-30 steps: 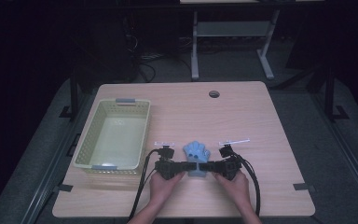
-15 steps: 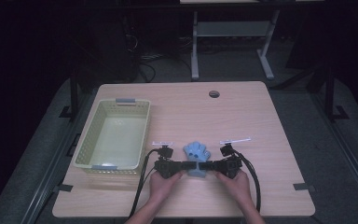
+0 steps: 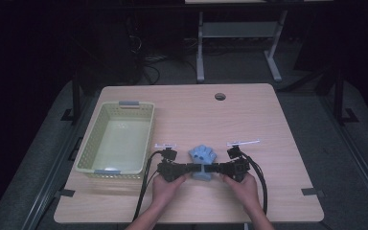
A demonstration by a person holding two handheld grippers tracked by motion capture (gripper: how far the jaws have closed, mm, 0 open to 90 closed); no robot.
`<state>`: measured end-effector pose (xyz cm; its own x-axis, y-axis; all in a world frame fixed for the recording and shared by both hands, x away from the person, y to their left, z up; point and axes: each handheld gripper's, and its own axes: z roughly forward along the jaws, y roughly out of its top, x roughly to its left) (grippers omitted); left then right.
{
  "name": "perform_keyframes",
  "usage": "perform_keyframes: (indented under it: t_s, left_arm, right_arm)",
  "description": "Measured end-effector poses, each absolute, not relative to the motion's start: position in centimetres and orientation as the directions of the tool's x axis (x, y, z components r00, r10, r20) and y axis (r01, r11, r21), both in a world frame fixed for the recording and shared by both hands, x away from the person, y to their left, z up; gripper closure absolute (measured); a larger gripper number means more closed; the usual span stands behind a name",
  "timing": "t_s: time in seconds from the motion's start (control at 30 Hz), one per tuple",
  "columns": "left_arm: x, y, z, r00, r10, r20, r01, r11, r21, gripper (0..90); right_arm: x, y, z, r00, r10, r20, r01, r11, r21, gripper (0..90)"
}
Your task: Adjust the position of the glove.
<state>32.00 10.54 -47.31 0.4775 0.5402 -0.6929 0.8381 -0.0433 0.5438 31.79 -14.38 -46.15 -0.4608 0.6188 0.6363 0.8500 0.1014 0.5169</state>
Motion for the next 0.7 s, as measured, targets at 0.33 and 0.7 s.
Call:
perform_keyframes:
  t_s: [0.33, 0.7]
  left_arm:
    - [32.2, 10.9, -46.2, 0.500, 0.523, -0.690, 0.825, -0.047, 0.563, 71.8]
    - [32.1, 10.9, -45.3, 0.521, 0.516, -0.680, 0.812, -0.054, 0.581, 71.8]
  right_arm:
    - [31.7, -14.3, -45.2, -0.471, 0.603, 0.643, 0.841, 0.088, 0.534, 74.6]
    - [31.7, -14.4, -44.2, -0.486, 0.601, 0.634, 0.830, 0.092, 0.550, 74.6]
